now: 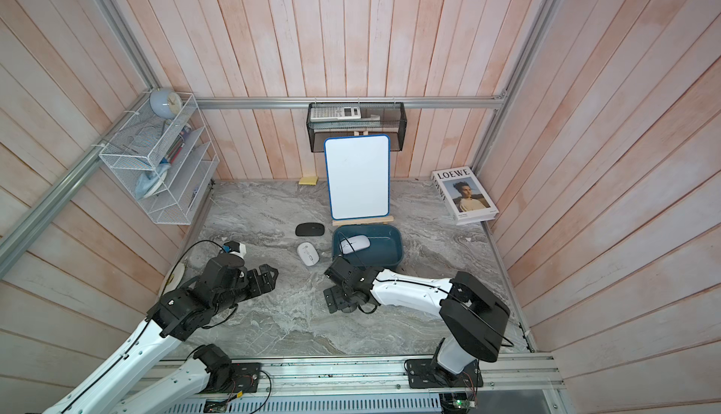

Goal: Put the mouse in the storage box
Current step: Pick up the mouse from the center of the board.

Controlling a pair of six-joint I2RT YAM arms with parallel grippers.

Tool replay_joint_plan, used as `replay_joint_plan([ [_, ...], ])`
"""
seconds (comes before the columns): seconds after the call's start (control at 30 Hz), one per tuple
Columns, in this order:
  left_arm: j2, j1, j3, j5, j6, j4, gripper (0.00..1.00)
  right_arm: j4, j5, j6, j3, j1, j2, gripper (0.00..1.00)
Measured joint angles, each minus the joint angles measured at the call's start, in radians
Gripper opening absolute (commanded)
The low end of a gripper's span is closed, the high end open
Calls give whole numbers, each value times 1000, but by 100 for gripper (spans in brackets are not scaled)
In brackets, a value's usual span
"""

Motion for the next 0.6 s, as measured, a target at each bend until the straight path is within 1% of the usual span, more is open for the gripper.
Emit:
replay_joint_plan([
  [0.13, -16, 0, 0, 1, 6, 0, 96, -69, -8, -16, 87, 2, 80, 88],
  [0.2, -11, 0, 0, 1, 8, 0, 96, -91, -14, -19, 107, 3, 106, 82],
  [0.27, -10, 0, -2, 1, 8, 0, 96, -114, -15, -19, 119, 3, 126, 78],
  [0.47, -11, 0, -8, 2, 12, 1, 96, -171, -15, -17, 134, 4, 156, 74],
  [0.6, -11, 0, -11, 2, 15, 1, 96, -198, -15, -16, 158, 4, 183, 74],
])
